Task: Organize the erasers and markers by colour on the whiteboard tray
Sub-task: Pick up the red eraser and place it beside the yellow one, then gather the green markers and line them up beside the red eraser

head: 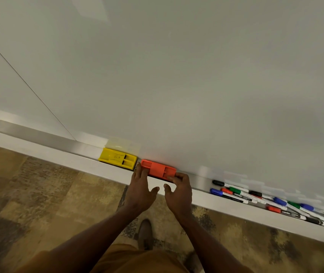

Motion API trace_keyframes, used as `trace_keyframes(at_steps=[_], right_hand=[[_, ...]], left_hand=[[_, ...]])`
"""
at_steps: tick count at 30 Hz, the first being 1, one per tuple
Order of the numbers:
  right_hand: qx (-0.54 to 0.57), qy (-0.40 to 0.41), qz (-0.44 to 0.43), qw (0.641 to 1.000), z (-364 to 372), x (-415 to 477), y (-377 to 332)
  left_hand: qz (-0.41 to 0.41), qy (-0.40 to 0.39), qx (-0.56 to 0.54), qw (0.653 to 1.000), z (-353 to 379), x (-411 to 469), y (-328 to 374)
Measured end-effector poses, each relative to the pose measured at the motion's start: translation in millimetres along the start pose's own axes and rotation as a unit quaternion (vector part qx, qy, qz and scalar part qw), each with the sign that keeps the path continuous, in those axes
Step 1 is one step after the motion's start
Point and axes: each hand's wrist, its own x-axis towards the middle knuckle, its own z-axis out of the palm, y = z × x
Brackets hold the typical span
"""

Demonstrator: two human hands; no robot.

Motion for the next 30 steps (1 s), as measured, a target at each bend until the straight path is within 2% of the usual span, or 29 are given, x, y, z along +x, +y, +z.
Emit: trace_keyframes(at_steps=[18, 23, 30], right_hand=[[-0.046, -0.043, -0.039, 0.997, -2, 1, 8], [-0.021, -0.046, -0.037, 0.998, -9, 1, 16], [0.041, 0.0, -0.008, 0.999, -31, -11, 35]], left_hand=[[0.001, -0.027, 0.075, 0.997, 2, -2, -1], [0.003, -0.034, 0.13, 0.991, -6, 1, 5], [-0.028, 0.011, 0.25, 0.968, -36, -3, 47]])
